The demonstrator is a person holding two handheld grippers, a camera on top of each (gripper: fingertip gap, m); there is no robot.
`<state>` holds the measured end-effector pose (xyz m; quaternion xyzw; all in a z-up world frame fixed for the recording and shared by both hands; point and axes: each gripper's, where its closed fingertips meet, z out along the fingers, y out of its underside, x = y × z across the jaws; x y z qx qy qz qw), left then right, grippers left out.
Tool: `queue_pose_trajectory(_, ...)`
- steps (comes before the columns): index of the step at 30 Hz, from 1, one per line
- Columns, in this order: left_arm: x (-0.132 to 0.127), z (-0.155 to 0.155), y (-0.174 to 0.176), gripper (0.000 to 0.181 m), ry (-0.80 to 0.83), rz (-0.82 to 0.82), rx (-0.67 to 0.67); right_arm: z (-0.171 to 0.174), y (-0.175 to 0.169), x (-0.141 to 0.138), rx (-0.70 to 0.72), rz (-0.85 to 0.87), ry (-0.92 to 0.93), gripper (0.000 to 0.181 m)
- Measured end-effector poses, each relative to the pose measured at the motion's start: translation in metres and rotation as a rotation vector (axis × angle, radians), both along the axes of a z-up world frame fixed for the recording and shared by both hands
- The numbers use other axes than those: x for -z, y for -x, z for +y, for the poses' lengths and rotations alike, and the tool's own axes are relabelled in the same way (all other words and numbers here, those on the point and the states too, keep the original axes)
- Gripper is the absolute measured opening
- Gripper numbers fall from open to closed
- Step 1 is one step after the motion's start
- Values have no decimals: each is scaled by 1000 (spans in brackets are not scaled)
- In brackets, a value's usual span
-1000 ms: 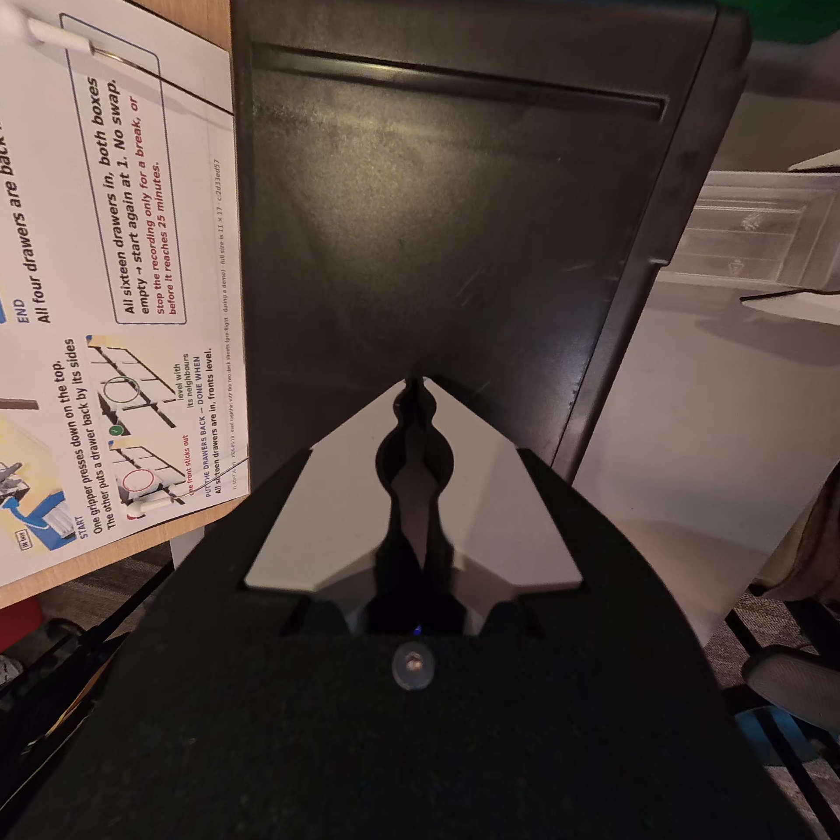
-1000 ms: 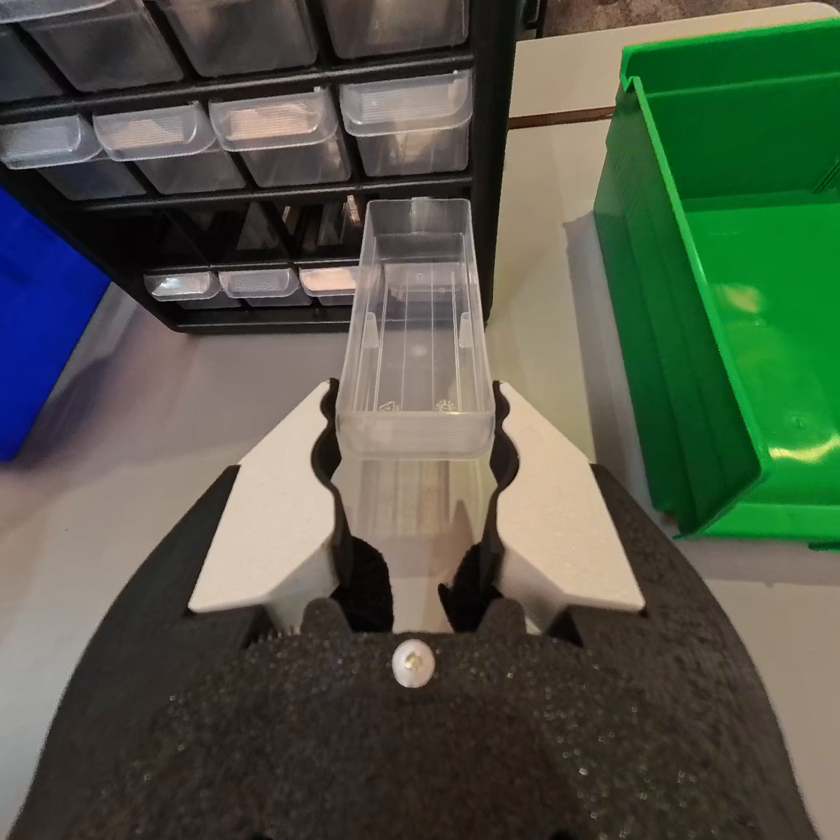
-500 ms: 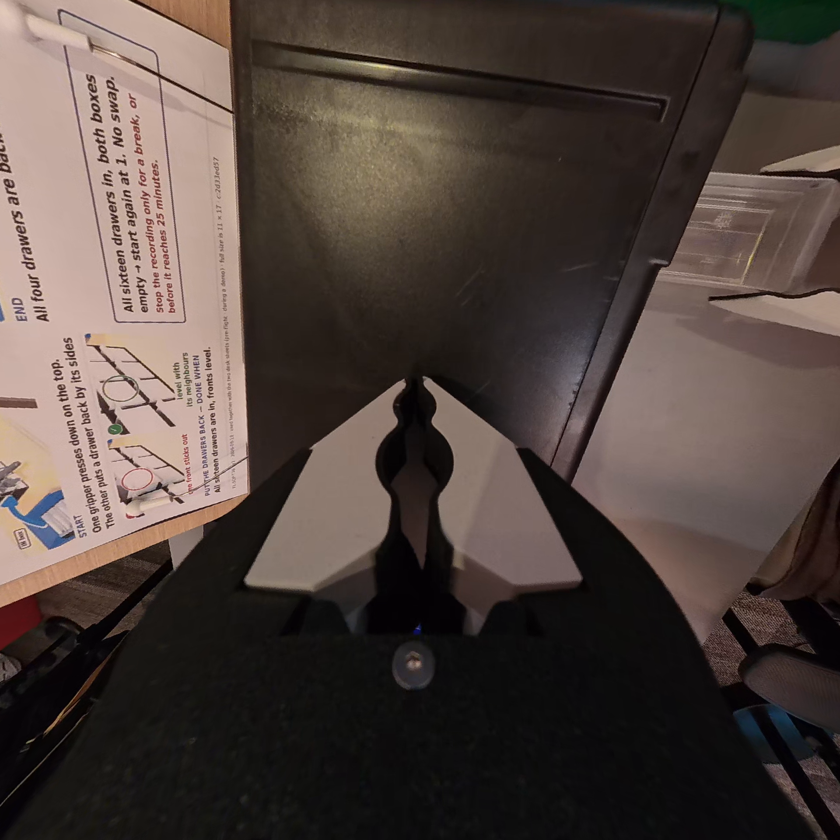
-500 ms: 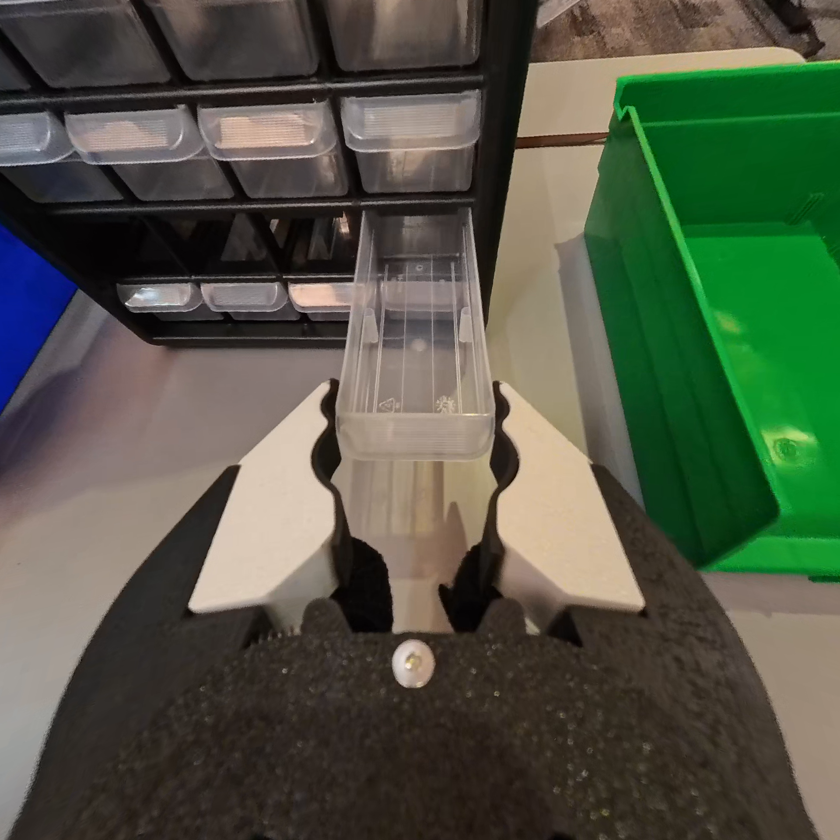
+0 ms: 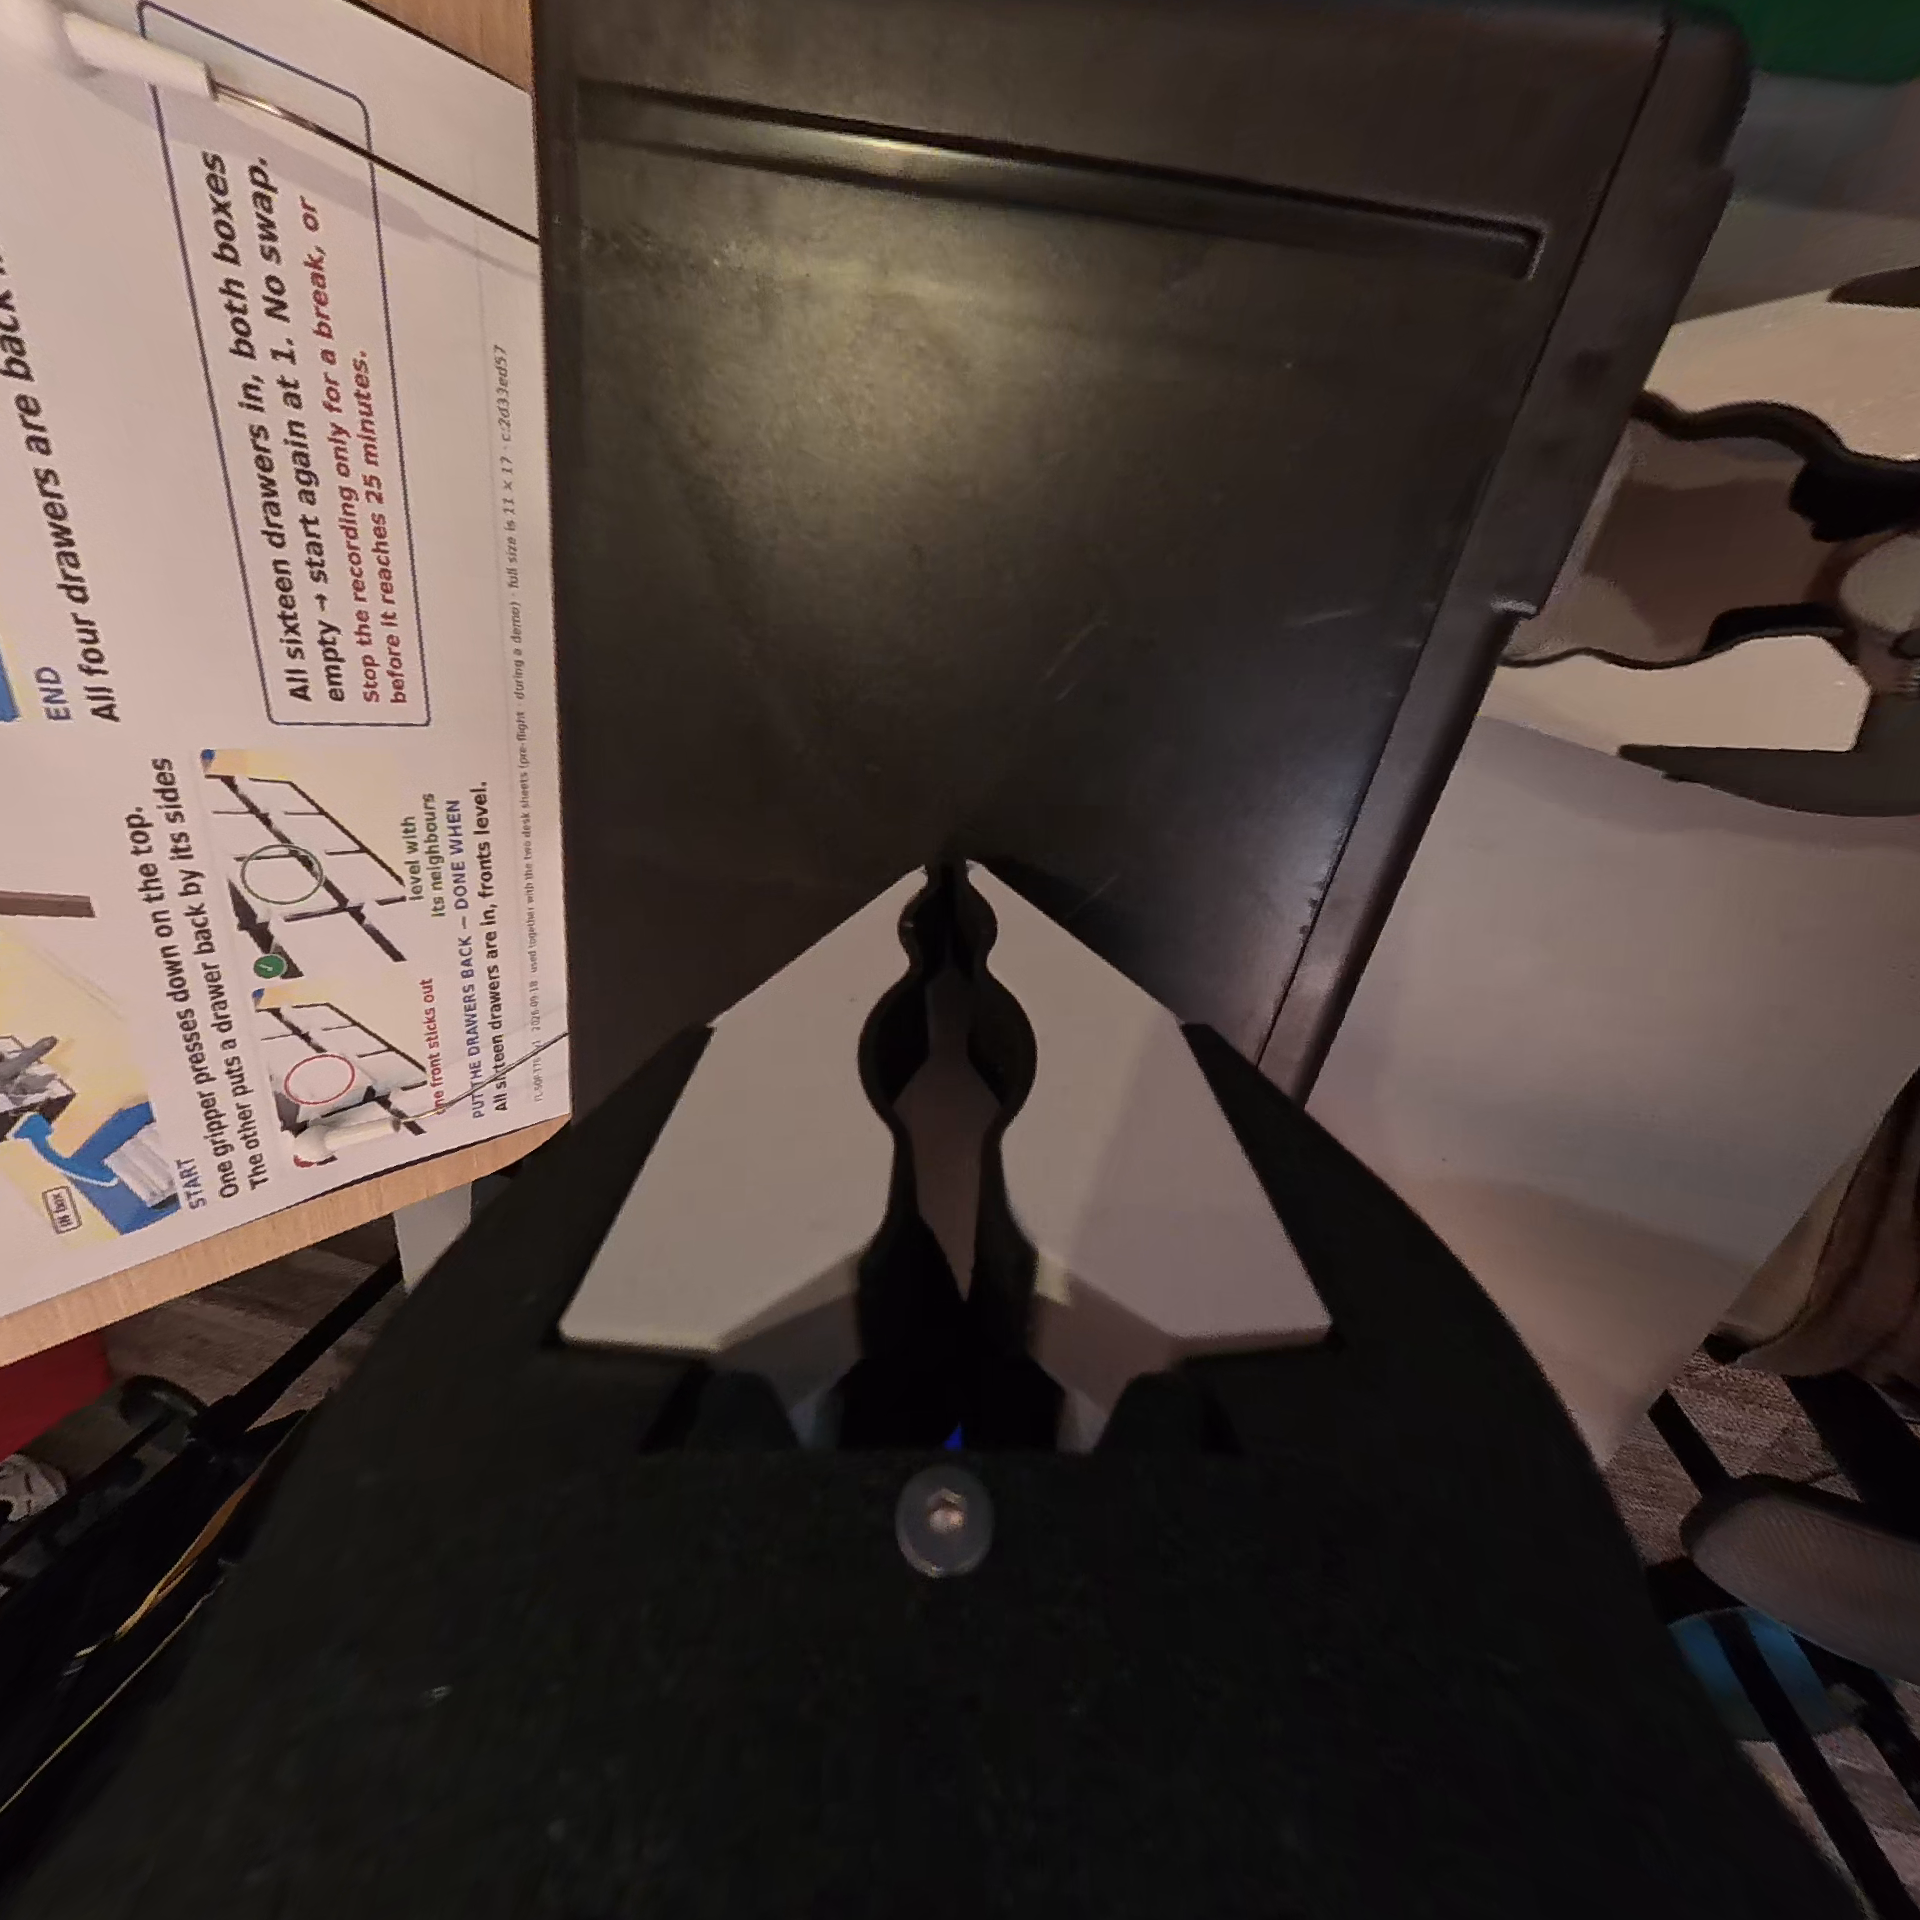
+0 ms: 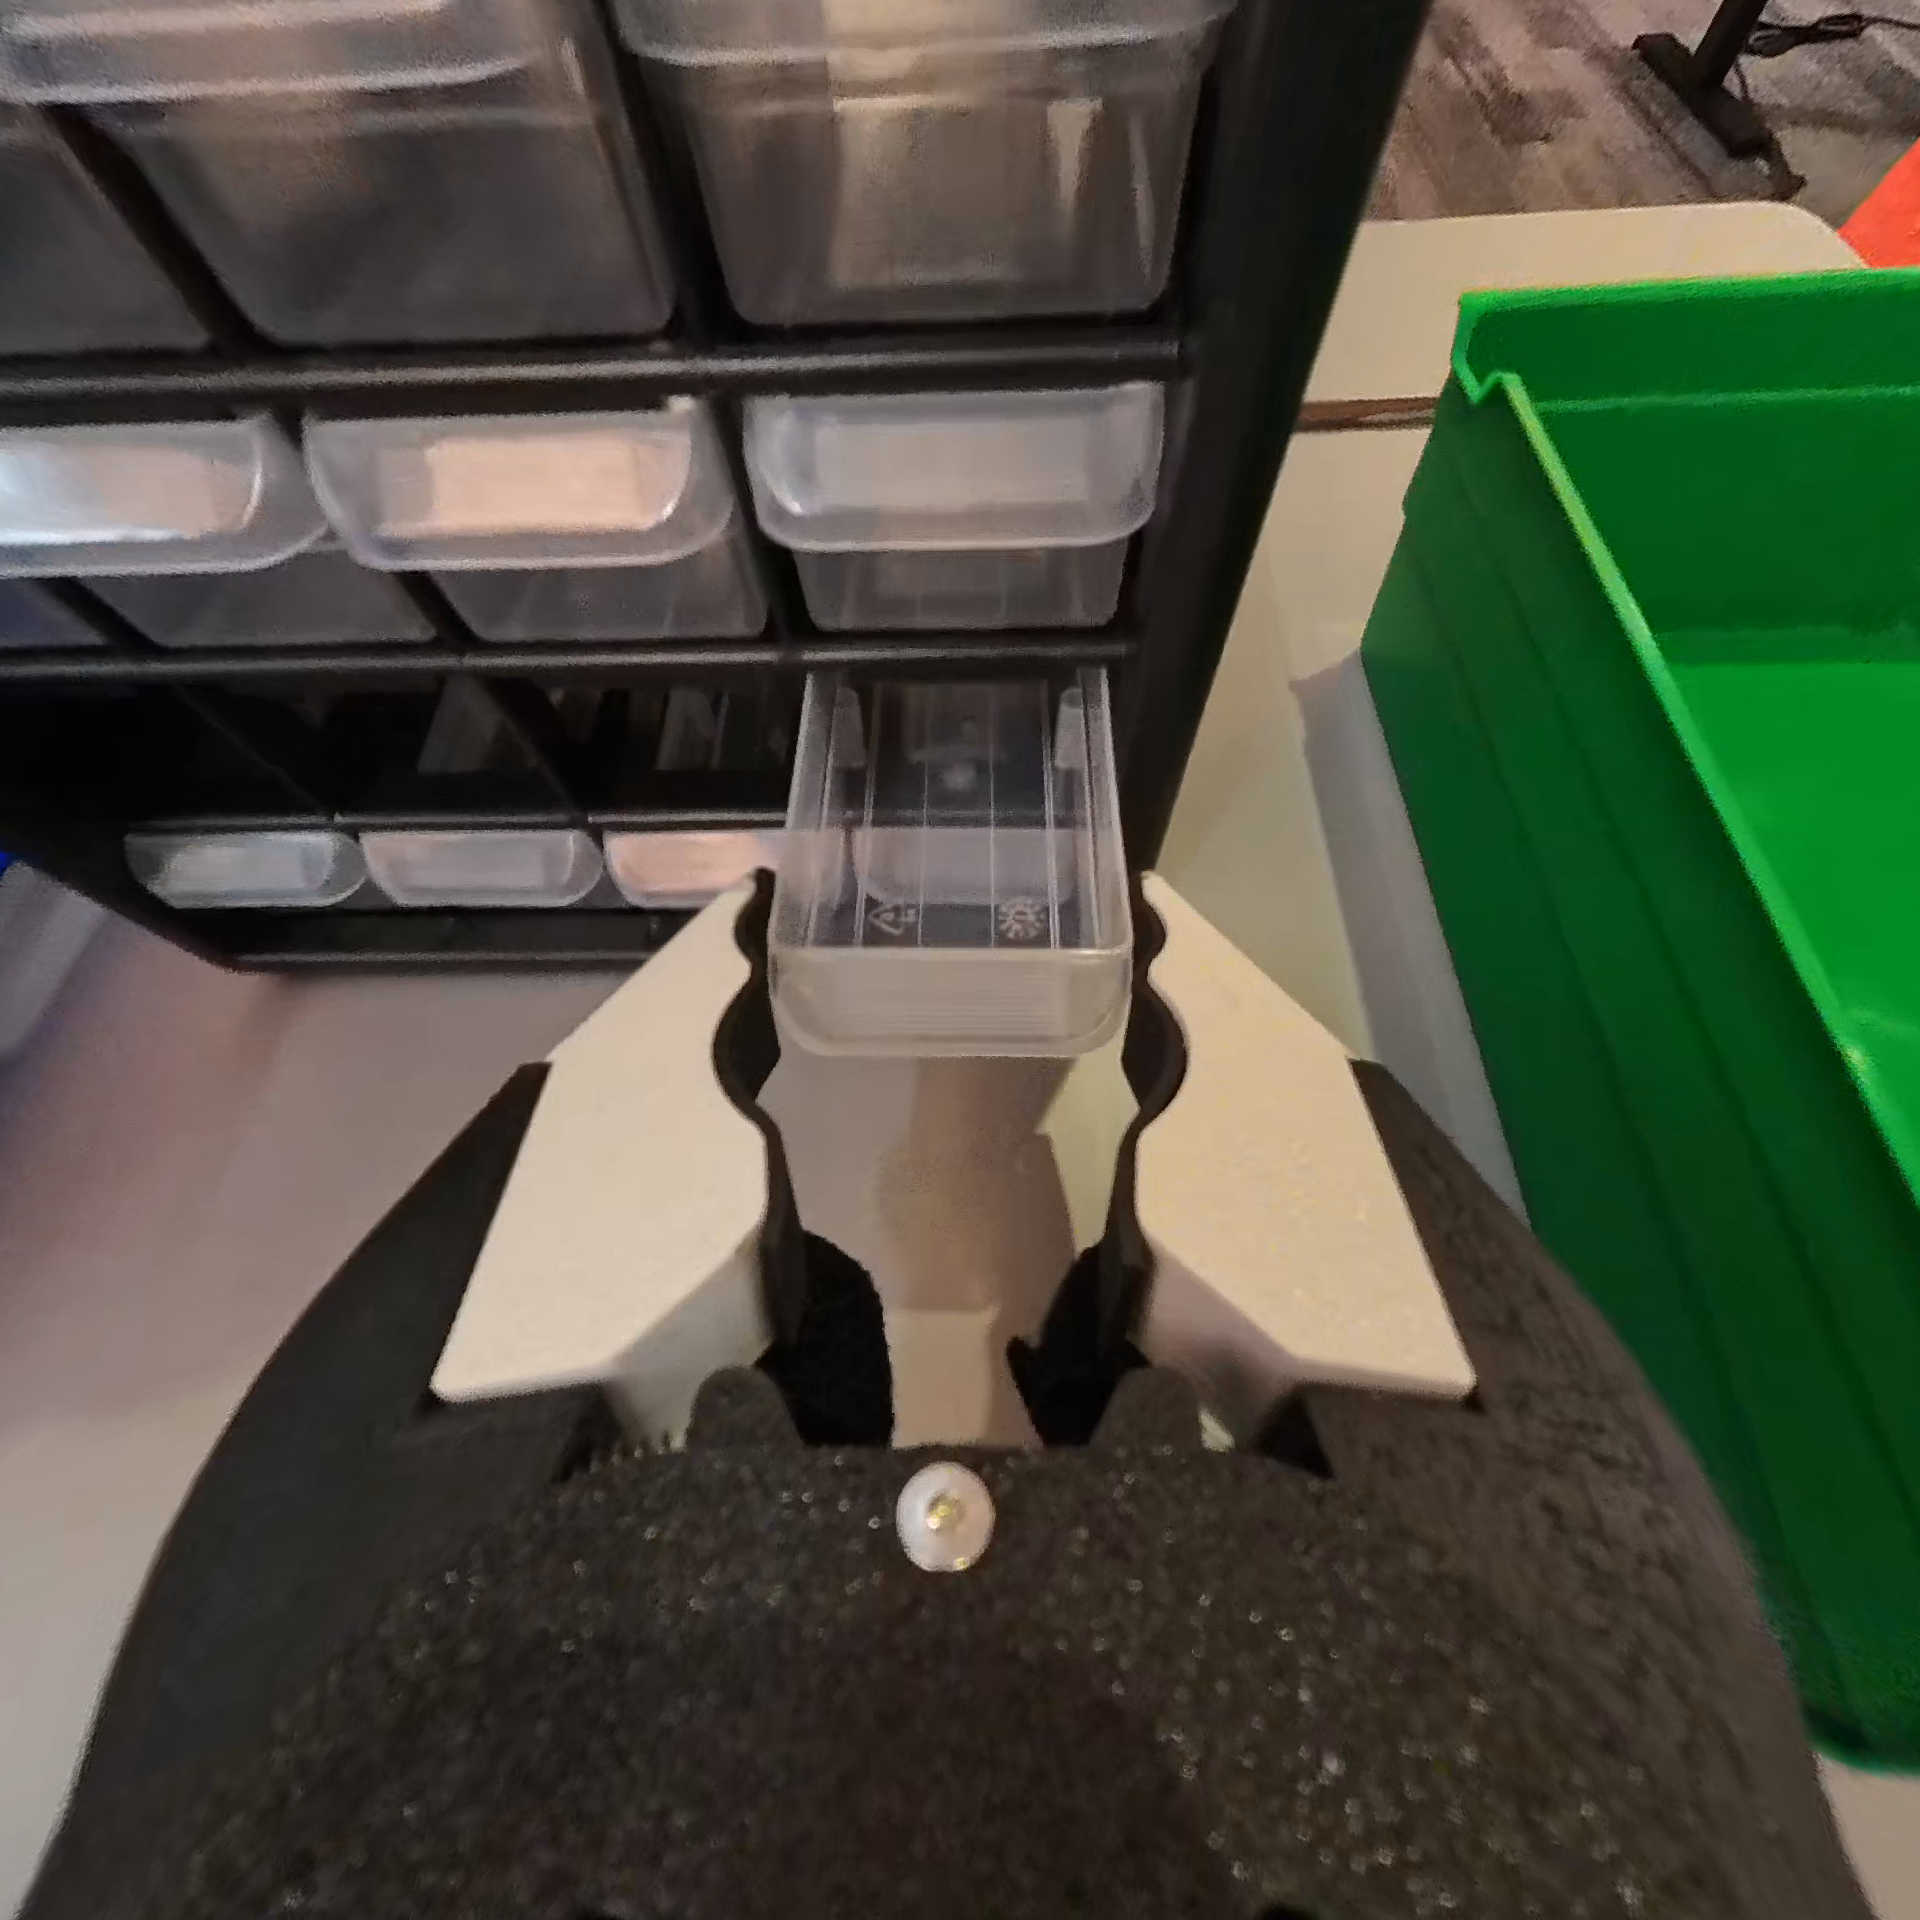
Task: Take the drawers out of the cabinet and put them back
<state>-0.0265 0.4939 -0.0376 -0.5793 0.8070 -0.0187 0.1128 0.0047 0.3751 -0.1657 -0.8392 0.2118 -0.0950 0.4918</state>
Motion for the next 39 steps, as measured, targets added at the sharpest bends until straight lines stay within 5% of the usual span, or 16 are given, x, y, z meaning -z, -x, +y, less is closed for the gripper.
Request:
queue_pose_trajectory(1,0,0,0,0,2,1,-2,4,-2,0,10,9,-15,66)
queue_pose_trajectory(9,0,0,0,0,-3,-10,5,-17,13,-13,-35,-47,-200,83)
queue_pose_trajectory(12,0,0,0,0,8,-18,9,-40,22,-3,-27,-45,-240,60)
queue_pose_trajectory(18,0,0,0,0,29,-39,0,-26,13,2,17,-35,-287,35)
queue_pose_trajectory(28,0,0,0,0,14,-18,6,26,-18,9,49,9,-305,29)
queue_pose_trajectory(39,-1,0,0,0,48,-33,-9,7,1,8,-14,41,-306,33)
